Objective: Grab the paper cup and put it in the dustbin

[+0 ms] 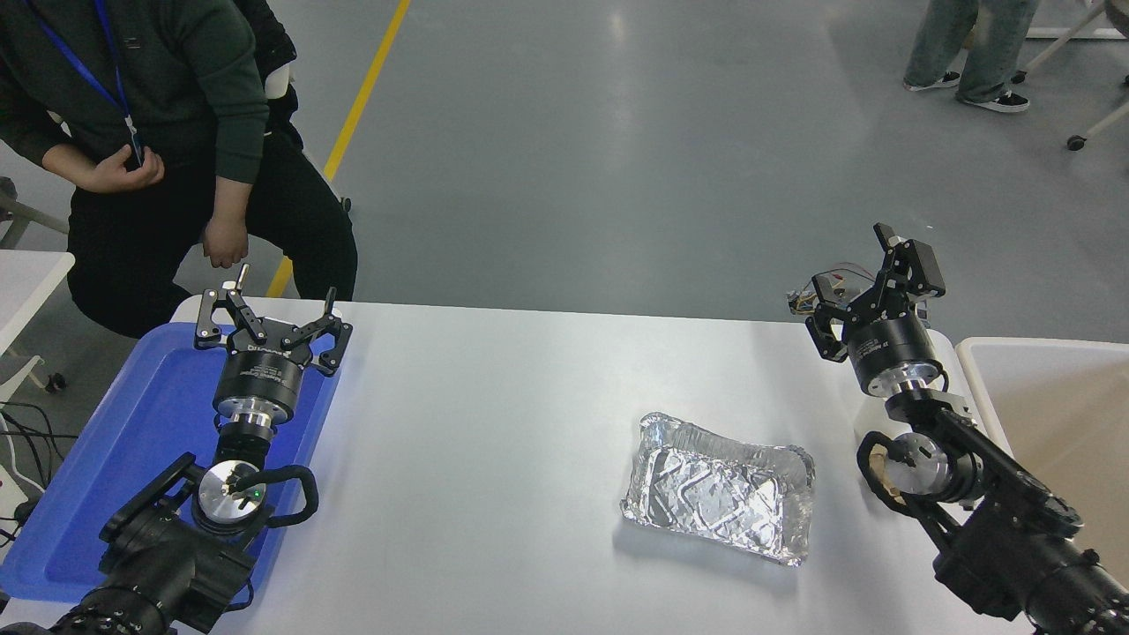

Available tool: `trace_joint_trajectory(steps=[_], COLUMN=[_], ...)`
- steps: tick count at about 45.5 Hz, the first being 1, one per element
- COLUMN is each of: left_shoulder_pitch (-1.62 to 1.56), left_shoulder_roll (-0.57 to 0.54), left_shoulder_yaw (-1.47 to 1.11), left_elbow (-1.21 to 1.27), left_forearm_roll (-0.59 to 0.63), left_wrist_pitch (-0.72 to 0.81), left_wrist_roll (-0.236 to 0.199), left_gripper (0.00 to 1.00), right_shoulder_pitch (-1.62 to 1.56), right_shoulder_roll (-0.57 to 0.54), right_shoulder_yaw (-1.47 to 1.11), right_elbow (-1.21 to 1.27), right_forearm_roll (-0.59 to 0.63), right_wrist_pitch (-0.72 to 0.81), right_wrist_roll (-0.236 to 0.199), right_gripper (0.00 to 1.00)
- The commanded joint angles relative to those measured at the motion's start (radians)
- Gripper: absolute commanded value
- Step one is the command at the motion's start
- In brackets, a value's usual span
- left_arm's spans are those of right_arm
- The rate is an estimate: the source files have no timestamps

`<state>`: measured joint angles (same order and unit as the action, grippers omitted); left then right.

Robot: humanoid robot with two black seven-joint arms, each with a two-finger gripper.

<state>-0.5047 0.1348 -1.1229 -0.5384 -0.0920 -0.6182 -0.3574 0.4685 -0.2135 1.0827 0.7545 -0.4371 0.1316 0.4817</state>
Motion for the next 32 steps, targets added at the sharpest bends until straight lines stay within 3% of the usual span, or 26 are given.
trace_joint_trajectory(steps=[1,9,20,32], left_shoulder_pitch=[0.000,0.000,0.000,0.000], left_shoulder_roll=[0.000,0.000,0.000,0.000], left_shoulder_yaw=[0.000,0.000,-0.001,0.000], left_elbow=[0.000,0.000,0.000,0.000], left_forearm_roll=[0.000,0.000,0.000,0.000], left_wrist_pitch=[0.000,0.000,0.001,0.001], left_wrist_roll=[0.000,0.000,0.000,0.000], left_gripper=[1.00,1.00,1.00,1.00], right_shoulder_pitch=[0.005,0.044,0.182,0.383], right_shoulder_roll=[-0.006,-0.013,-0.110,-0.317], right_shoulder_yaw=[-0.041,-0.046,-0.200,-0.521], right_elbow=[-0.001,-0.011,-0.081,-0.096], right_forearm_roll=[0.000,0.001,0.001,0.001], right_wrist_pitch=[-0.001,-0.015,-0.018,-0.017], right_wrist_roll=[0.000,0.000,0.000,-0.003], right_gripper=[1.00,1.00,1.00,1.00])
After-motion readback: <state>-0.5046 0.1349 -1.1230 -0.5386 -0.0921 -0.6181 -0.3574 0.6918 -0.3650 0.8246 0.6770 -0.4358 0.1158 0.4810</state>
